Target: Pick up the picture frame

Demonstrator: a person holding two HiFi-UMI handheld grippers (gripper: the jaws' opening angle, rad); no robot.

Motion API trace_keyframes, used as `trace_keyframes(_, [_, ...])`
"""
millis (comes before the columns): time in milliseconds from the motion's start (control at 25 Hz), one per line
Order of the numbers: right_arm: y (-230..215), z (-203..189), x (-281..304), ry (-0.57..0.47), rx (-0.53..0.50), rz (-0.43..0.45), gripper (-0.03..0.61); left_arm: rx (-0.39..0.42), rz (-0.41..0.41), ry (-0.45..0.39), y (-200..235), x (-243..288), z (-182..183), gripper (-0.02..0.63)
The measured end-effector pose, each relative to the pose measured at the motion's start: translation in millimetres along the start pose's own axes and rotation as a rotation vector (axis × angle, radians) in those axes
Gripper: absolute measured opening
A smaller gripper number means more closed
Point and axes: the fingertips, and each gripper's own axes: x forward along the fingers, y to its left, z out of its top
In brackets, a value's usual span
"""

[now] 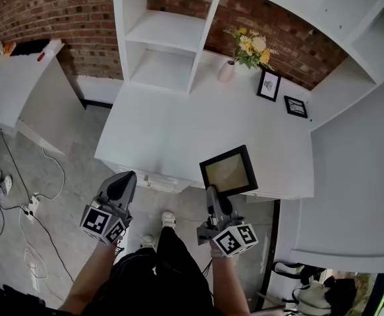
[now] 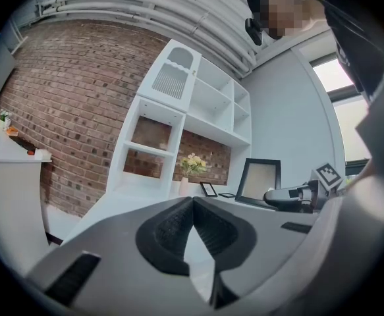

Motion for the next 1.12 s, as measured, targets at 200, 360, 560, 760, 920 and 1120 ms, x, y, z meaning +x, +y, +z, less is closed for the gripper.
trace_keyframes(200, [7.9,10.7,0.0,-0.005,-0.113,-0.008,0.043,0.014,0.000,-0.031,4.0,0.7,12.9,0.003])
trace_keyframes(360, [11.0,20.7,0.9,-0.013,-0.169,-0.015,0.043,0.019,0.008,-0.046,11.3,0.3,22.8,0.003])
trace_keyframes(560, [13.3,29.4,1.3,-0.022,-0.222,-0.025,0.043,0.034,0.007,-0.069,17.2,0.1,28.9,0.003])
trace_keyframes(760, [19.5,41.4,4.8,-0.044,-0.258,-0.036,0.043,0.038,-0.003,-0.083,18.0,3.8,37.7,0.003])
trace_keyframes(920, [25.2,50.1,8.5,-0.055,-0.303,-0.041,0.043,0.038,-0.010,-0.103,18.9,7.6,44.6,0.003])
trace_keyframes(1120, [28.4,60.2,10.5,-0.072,-0.335,-0.040,0.043,0.044,-0.017,-0.115,15.2,11.5,55.4,0.003])
